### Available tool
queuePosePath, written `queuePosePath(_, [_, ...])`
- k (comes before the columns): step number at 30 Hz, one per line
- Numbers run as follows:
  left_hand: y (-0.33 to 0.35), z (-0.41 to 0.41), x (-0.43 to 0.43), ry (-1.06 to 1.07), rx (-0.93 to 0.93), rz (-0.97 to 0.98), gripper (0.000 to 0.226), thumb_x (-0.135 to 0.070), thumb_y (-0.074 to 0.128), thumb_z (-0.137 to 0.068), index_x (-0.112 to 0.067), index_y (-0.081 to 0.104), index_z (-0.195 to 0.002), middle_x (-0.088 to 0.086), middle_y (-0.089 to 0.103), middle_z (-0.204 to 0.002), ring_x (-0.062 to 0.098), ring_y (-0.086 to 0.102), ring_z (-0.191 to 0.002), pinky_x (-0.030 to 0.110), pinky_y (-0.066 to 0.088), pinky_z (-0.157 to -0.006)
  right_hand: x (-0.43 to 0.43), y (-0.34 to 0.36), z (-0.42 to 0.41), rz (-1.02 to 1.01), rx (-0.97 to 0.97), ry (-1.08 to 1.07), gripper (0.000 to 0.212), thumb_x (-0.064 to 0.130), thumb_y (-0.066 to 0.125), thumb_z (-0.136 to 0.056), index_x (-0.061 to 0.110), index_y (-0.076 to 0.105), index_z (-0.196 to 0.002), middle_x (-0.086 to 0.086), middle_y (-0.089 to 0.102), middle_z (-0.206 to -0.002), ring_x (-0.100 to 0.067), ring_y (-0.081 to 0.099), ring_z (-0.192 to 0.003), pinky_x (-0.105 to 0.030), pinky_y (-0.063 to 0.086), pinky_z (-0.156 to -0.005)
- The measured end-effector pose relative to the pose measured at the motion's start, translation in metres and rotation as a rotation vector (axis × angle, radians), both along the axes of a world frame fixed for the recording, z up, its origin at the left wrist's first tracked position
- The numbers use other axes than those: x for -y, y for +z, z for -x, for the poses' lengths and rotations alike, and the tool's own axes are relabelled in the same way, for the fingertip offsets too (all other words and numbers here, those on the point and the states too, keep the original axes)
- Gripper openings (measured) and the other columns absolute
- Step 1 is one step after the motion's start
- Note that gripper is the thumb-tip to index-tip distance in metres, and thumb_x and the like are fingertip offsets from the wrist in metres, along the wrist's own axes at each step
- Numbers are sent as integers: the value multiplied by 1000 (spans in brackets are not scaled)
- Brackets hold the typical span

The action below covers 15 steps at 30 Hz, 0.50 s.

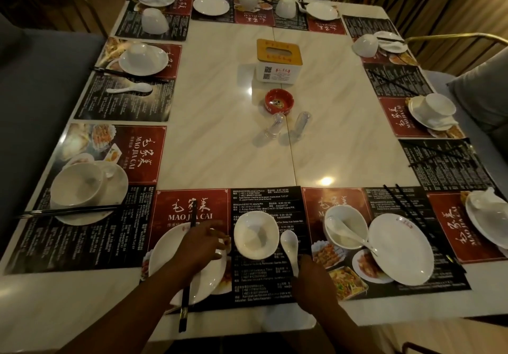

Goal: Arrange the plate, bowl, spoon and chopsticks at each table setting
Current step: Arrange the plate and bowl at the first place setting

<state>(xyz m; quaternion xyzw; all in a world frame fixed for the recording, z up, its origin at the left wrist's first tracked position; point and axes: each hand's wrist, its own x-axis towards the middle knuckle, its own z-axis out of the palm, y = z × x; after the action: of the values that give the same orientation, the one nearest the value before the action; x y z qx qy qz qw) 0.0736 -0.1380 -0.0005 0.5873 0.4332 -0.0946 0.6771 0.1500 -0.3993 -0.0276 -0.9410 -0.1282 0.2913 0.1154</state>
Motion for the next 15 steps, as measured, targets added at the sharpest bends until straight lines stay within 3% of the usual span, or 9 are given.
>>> queuePosePath(3, [0,3,-7,-25,-12,-83,47,9,53,-86,-19,62,-123,5,71,-103,23,71,-91,32,58,-65,0,4,-2,-84,-18,-48,14,30,64,-92,26,55,-83,8,66,-85,-6,57,-73,-11,38,-59])
queuePosePath(5, [0,4,-10,-48,-1,-123,47,8,48,-88,-19,61,-124,6,69,-106,23,71,-90,33,59,-67,-2,11,-5,-178,-63,-148,18,28,66,-93,25,57,-77,11,63,-75,-3,59,-69,-15,48,-62])
queuePosePath(8, [0,5,-12,-60,7,-146,47,7,49,-88,-21,61,-124,5,68,-107,22,71,-90,34,59,-70,-9,30,-12,-333,-87,-217,4,28,65,-94,25,67,-95,8,71,-83,-4,67,-78,-30,58,-75])
queuePosePath(10, [-1,5,-13,-64,10,-156,45,5,50,-89,-23,61,-123,3,68,-107,21,71,-90,33,60,-70,-18,42,-15,-405,-103,-151,13,30,67,-92,30,68,-105,13,71,-92,0,67,-84,-25,56,-76])
queuePosePath(13, [-2,7,-14,-58,20,-167,44,4,50,-89,-23,62,-121,3,69,-105,20,72,-88,33,61,-71,-38,50,-8,-428,-148,-131,23,32,73,-88,30,66,-109,14,69,-92,2,66,-82,-13,50,-66])
queuePosePath(15, [-2,9,-14,-61,21,-170,43,4,50,-90,-25,62,-120,3,69,-105,19,72,-88,33,61,-70,-49,47,0,-444,-190,-197,23,29,77,-85,25,66,-105,11,69,-92,-1,67,-80,-14,53,-63])
